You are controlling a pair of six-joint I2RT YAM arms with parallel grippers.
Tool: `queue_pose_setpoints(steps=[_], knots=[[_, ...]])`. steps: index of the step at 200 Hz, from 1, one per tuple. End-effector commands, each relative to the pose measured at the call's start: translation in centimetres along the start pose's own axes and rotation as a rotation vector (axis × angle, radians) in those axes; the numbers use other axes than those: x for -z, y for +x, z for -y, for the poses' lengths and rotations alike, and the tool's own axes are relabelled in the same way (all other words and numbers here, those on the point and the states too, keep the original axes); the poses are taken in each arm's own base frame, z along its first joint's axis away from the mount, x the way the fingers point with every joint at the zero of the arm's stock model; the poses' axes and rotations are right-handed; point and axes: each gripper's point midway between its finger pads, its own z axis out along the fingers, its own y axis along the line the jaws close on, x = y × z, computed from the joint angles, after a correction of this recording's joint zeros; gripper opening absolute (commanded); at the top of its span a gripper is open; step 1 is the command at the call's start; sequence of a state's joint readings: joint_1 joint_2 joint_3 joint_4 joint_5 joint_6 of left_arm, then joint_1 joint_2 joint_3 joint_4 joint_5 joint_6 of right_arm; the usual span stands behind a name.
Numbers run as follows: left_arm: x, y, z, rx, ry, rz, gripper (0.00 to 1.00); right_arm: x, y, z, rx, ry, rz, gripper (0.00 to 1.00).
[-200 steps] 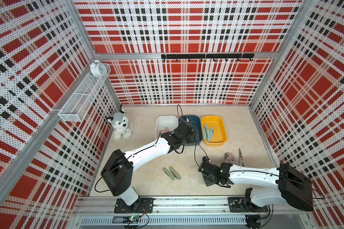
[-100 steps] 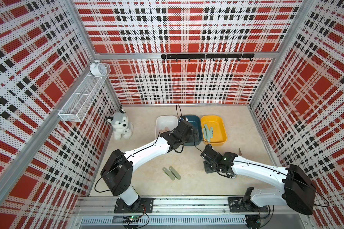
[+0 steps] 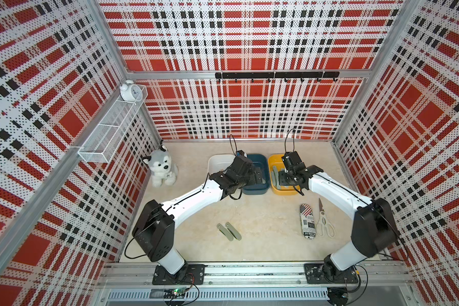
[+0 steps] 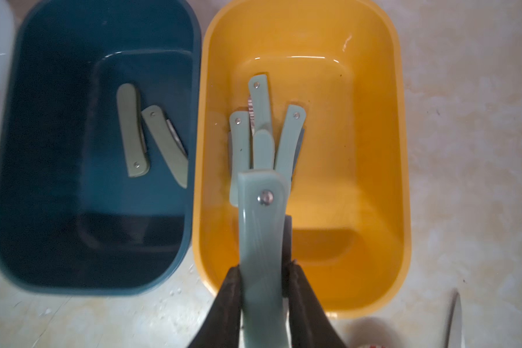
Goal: Place the fruit knives into the storage box by color
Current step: Place the fruit knife in the storage box.
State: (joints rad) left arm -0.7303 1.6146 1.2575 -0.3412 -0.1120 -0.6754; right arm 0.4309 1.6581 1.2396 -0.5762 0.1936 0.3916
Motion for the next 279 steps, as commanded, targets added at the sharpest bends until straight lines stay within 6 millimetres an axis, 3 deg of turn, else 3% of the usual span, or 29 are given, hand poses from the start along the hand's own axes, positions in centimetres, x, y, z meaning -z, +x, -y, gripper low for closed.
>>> queue_pose_setpoints(steps=[1, 37, 84, 118, 137, 163, 192, 218, 255, 279], knots=[[0.4, -0.2, -0.5, -0.004, -0.01, -0.007, 0.98, -2.5, -1.3, 0.1, 0.031, -0.001, -0.008, 0.28], [0.7, 0.2, -1.5, -0.012, -0.041, -0.011, 0.98, -6.2, -1.2, 0.3, 0.025, 0.016, -0.051, 0.29], [1.2, 0.7, -2.5, -0.015, -0.064, -0.011, 0.98, -7.7, -1.2, 0.9, 0.021, 0.04, -0.063, 0.39], [2.3, 1.6, -3.3, -0.013, -0.065, -0.02, 0.98, -6.3, -1.4, 1.0, 0.035, 0.032, -0.055, 0.51], [3.1, 2.8, -3.8, -0.005, -0.051, -0.044, 0.98, -4.2, -1.8, 1.0, 0.043, 0.01, -0.028, 0.57], [5.1, 5.1, -5.6, 0.037, -0.061, -0.071, 0.98, -0.6, -1.6, -0.6, 0.082, -0.052, 0.015, 0.71], [7.3, 8.7, -8.6, 0.115, -0.076, -0.099, 0.98, 3.0, 1.3, -3.8, 0.187, -0.085, 0.033, 0.85], [8.5, 12.3, -11.4, 0.199, -0.097, -0.138, 0.98, 5.1, 6.0, -6.9, 0.285, -0.114, 0.011, 1.0], [9.5, 17.8, -14.4, 0.302, -0.142, -0.224, 0.98, 6.4, 12.0, -10.0, 0.359, -0.174, -0.039, 1.0], [10.1, 19.7, -15.9, 0.302, -0.217, -0.253, 0.98, 6.2, 14.2, -10.8, 0.373, -0.182, -0.069, 1.0]])
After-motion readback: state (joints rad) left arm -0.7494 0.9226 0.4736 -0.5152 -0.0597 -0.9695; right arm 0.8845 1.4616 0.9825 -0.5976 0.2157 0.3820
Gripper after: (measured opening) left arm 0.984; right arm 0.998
